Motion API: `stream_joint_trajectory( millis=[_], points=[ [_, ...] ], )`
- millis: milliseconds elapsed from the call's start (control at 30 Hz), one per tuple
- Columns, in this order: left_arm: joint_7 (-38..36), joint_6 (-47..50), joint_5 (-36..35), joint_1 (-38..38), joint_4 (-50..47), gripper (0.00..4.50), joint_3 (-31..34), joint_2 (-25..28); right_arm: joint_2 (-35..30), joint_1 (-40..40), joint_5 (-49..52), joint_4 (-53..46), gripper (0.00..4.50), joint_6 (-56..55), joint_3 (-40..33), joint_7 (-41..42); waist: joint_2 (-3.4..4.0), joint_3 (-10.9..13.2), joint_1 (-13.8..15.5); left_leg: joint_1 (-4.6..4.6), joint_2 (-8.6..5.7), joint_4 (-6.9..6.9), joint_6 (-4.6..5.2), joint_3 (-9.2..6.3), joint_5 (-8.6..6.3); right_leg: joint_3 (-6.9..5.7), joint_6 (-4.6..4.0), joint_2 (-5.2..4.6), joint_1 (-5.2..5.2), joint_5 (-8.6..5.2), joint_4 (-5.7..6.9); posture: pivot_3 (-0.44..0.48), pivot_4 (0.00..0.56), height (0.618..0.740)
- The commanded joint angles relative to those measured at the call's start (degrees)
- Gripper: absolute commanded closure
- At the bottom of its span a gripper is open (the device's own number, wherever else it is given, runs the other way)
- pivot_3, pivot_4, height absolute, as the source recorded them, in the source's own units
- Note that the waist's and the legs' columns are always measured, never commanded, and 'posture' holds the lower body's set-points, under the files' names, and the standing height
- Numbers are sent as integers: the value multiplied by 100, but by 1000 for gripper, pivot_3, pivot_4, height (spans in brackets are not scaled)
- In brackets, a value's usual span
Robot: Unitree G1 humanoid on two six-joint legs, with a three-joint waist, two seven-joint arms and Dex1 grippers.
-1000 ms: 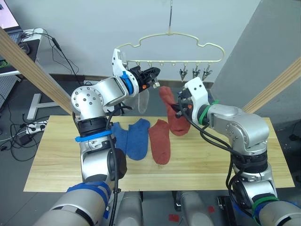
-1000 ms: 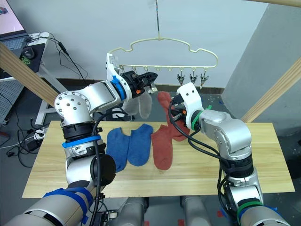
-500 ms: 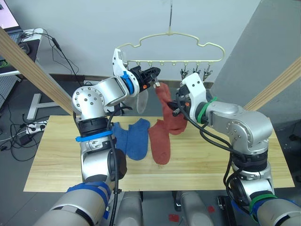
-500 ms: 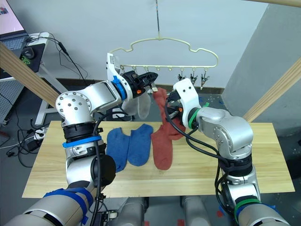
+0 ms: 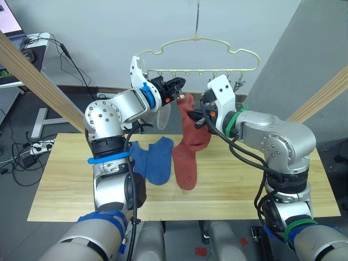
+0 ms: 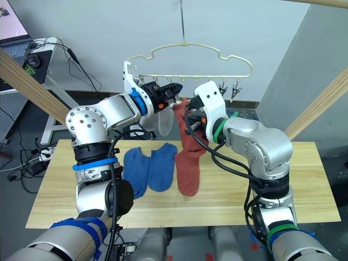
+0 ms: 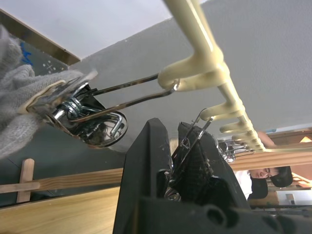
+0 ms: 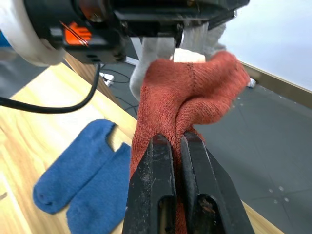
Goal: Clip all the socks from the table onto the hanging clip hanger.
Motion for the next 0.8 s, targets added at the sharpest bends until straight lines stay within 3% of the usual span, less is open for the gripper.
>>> stream_joint_trajectory(
  millis=[33, 167, 200, 467, 600, 800],
  points=[
    [-15, -86, -21, 62, -138, 4236, -59, 8, 28, -86, 119, -266, 4481, 21, -105, -43, 0, 0, 0, 0, 0, 0, 0, 0, 0, 0, 0, 0, 0, 0, 0, -24, 338, 740],
    [-42, -137, -74, 66, -138, 4236, -41, -1, 30, -84, 165, -267, 4481, 43, -107, -74, 0, 0, 0, 0, 0, 0, 0, 0, 0, 0, 0, 0, 0, 0, 0, -24, 338, 740],
    [-49, -144, -90, 71, -148, 3517, -35, -7, 29, -81, 178, -275, 4500, 57, -113, -78, 0, 0, 0, 0, 0, 0, 0, 0, 0, 0, 0, 0, 0, 0, 0, -24, 339, 740],
    [-74, -34, -161, 84, -192, 1191, -53, 24, 5, -77, 248, -269, 4500, 70, -123, -126, 0, 0, 2, -4, 0, 0, 0, 0, 0, -1, 0, -1, -2, 0, -1, -22, 339, 740],
    [-153, 24, -193, 91, -257, 1191, -90, 62, -12, -76, 271, -239, 4500, 37, -121, -148, 0, 0, 2, -4, 0, -1, 0, 0, 0, -2, 0, -1, -2, 0, -1, -19, 338, 740],
    [-613, 194, -103, 360, -813, 1166, -622, 425, -87, -28, 244, -176, 2606, -42, -68, -176, 0, 0, 2, -4, 0, -4, 0, -1, 0, -2, 0, -1, -3, 0, -2, -9, 335, 740]
  ],
)
